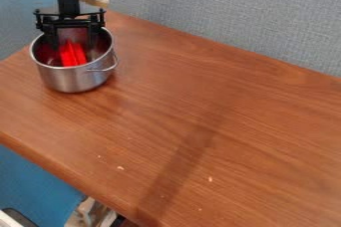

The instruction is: Put the red object in the metal pot

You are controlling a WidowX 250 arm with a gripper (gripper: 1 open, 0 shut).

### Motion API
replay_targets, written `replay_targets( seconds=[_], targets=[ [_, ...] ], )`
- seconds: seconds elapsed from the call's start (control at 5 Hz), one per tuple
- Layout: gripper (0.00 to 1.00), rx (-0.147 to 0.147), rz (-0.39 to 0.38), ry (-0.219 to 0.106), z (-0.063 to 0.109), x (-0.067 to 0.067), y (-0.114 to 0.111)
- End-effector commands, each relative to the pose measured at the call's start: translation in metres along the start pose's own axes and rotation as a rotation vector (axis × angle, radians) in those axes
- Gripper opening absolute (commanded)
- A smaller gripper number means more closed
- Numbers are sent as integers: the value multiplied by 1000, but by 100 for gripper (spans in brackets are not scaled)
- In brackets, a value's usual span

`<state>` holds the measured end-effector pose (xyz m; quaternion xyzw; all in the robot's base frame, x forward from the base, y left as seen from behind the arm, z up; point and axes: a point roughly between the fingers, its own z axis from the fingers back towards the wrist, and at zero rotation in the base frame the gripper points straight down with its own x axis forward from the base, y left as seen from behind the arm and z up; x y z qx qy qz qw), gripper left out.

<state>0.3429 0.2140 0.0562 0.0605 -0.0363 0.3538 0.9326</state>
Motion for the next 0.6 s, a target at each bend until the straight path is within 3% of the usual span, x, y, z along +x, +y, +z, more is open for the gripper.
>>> replay_targets(
  seconds=[0.0, 0.4],
  targets=[
    [100, -36, 28, -124, 51, 14, 7],
    [100, -68, 34, -176, 86, 12, 9]
  ],
)
